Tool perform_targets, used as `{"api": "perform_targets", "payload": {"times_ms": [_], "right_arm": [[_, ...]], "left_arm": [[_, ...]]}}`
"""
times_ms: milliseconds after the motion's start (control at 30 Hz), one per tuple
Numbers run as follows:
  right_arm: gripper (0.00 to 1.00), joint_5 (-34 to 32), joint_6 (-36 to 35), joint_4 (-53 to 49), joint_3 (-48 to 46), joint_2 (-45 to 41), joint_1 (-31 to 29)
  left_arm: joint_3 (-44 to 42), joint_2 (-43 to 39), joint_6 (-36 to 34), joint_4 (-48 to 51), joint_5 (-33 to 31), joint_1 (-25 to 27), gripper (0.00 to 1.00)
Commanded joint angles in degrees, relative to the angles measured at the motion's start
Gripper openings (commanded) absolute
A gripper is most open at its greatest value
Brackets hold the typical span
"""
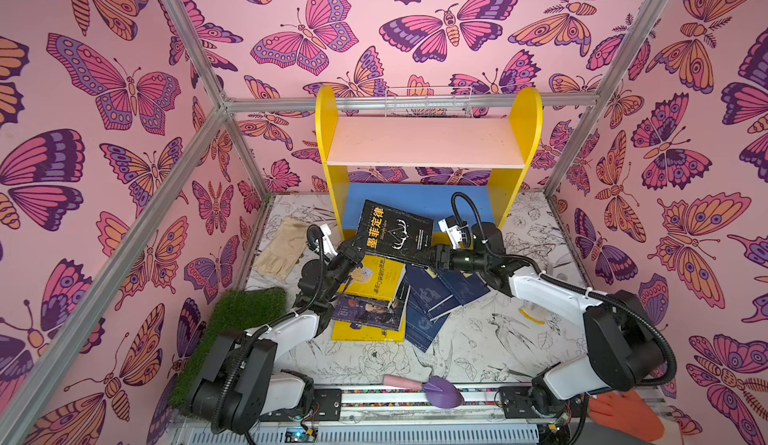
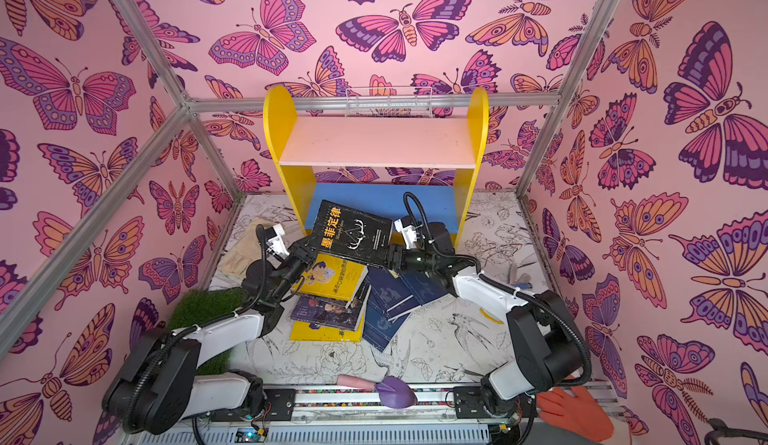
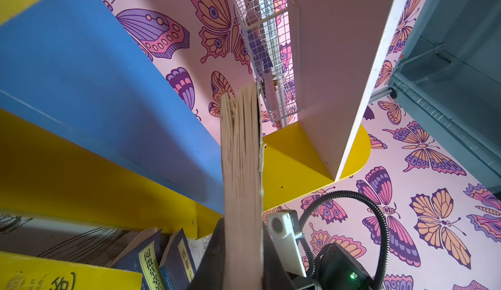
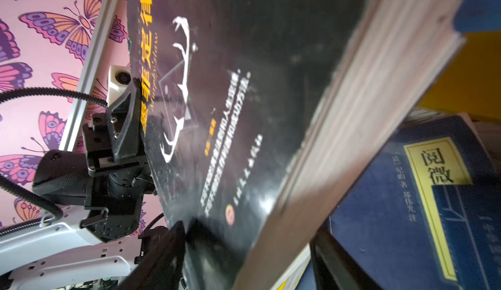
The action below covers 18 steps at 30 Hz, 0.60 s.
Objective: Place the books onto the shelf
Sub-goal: 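Lift the black book with both grippers and raise it upright, then place the black book on the blue shelf with right gripper while left withdraws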
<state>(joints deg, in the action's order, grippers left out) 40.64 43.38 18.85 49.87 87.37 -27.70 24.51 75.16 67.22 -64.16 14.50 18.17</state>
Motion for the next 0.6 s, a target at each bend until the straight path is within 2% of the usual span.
{"api": "perform_targets", "payload": {"times_ms": [0, 100, 267, 400, 433, 467, 533, 567], "right_arm": [[0.62, 1.91, 5.98, 8.54, 1.46, 1.16, 0.37], [0.48, 2.03, 8.98, 11.91, 1.15, 1.22, 0.37], [0.11, 0.67, 10.24, 13.67, 1.24, -0.24, 0.36], [0.00, -1.09, 10.31, 13.41, 1.68, -1.28, 0.37], [0.00, -1.81, 9.64, 12.70, 1.84, -1.54, 0.37], [0.00, -2.25, 9.16, 11.99, 1.98, -1.73, 0.37], [0.00, -3.12, 8.33, 11.38, 2.08, -2.02, 0.36], [0.00, -3.44, 8.05, 11.33, 2.12, -2.03, 0.37]], "left_arm": [[1.54, 0.03, -1.16, -9.62, -1.45, 0.54, 0.00], [1.03, 0.70, -2.20, -9.58, -2.35, 0.90, 0.00], [0.01, 3.33, -3.41, -9.17, -2.82, 1.33, 0.00], [-0.46, 5.06, -3.32, -7.53, -2.63, 1.54, 0.00], [-0.67, 5.11, -3.14, -6.79, -2.92, 1.51, 0.12], [-1.08, 4.96, -3.06, -6.04, -3.43, 1.51, 0.31], [-1.70, 3.89, -3.09, -3.56, -4.46, 1.51, 0.60], [-2.00, 3.11, -3.28, -2.00, -5.00, 1.51, 0.67]]}}
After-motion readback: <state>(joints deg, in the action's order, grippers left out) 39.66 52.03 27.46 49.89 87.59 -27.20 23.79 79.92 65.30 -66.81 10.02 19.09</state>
